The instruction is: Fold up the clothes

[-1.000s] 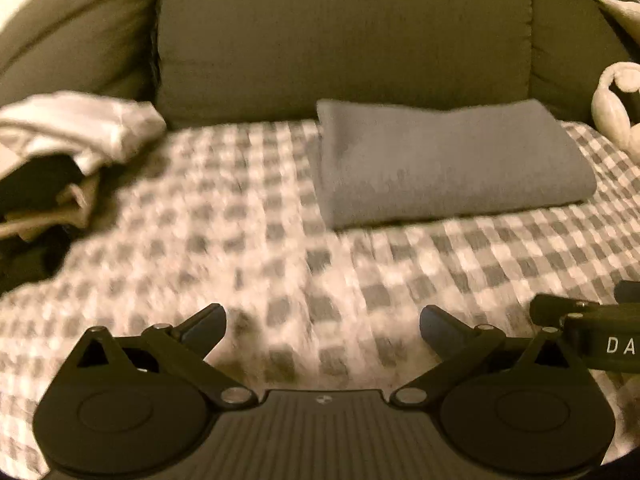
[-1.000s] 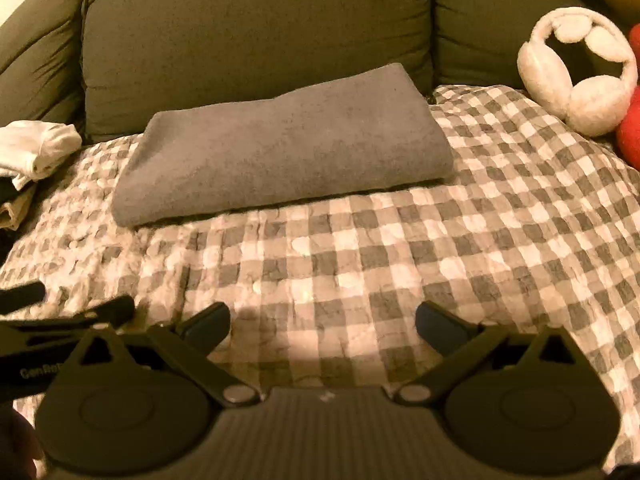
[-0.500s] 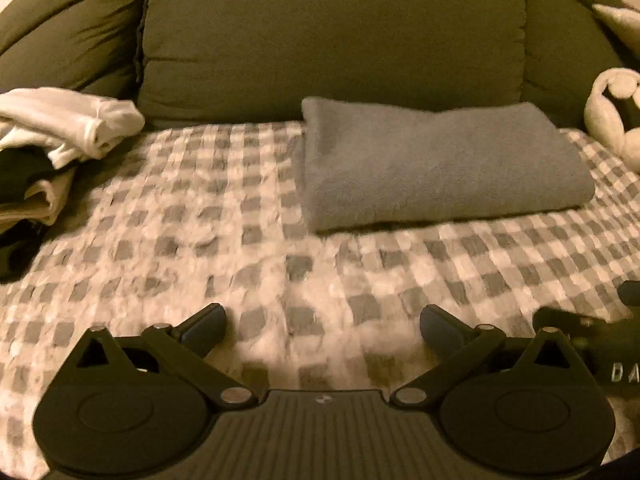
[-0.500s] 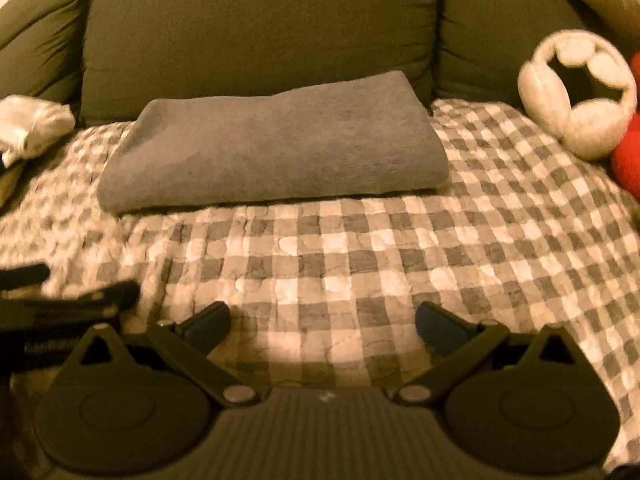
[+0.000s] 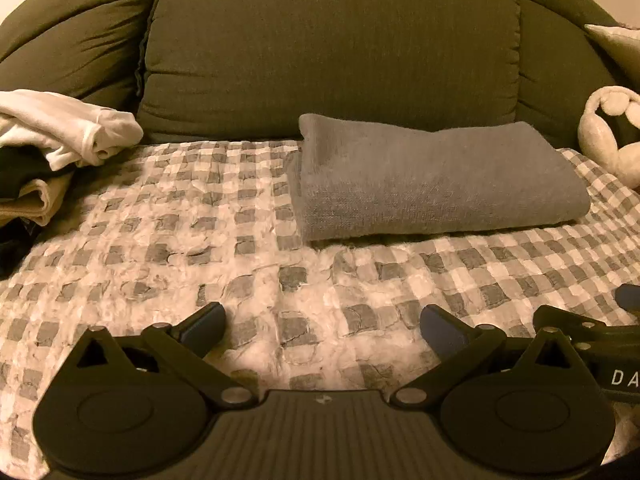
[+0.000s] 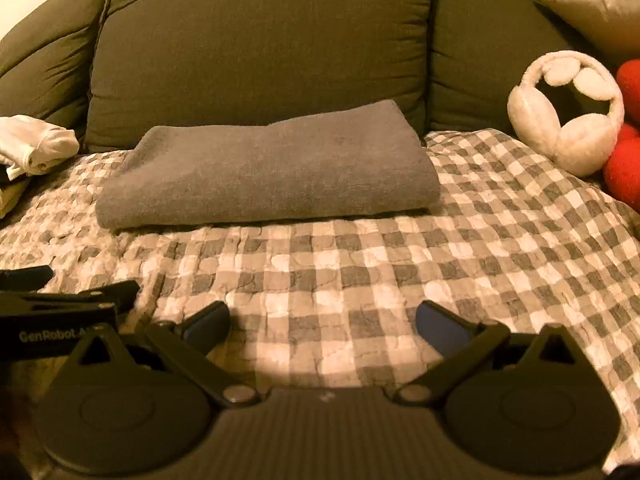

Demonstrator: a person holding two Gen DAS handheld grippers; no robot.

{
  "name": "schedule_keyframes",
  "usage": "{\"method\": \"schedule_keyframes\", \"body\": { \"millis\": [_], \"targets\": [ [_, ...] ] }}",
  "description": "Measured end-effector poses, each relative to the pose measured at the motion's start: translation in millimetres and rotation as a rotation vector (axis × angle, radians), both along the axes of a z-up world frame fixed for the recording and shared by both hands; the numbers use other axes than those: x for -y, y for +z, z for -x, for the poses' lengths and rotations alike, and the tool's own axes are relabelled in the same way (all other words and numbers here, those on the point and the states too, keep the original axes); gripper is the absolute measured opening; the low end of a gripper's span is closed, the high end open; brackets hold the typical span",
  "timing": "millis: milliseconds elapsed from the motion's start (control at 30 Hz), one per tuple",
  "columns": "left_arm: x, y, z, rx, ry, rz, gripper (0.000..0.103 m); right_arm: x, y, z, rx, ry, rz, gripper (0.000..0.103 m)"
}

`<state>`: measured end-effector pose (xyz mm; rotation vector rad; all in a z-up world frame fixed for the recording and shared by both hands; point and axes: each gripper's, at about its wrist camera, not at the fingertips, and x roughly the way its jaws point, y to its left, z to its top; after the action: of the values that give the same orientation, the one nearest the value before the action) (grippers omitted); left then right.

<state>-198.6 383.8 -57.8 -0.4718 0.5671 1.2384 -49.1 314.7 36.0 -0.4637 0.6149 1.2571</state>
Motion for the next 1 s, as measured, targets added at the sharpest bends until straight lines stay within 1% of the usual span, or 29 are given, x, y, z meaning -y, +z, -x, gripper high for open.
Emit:
{"method": "schedule_keyframes", "body": {
  "millis": [1000],
  "targets": [
    [1.9,-0.8,-2.3,-0.011,0.005,-0.016,0.103,1.7,-0.3,1.4,0.001,0.001,-0.004,0.103]
  ]
}}
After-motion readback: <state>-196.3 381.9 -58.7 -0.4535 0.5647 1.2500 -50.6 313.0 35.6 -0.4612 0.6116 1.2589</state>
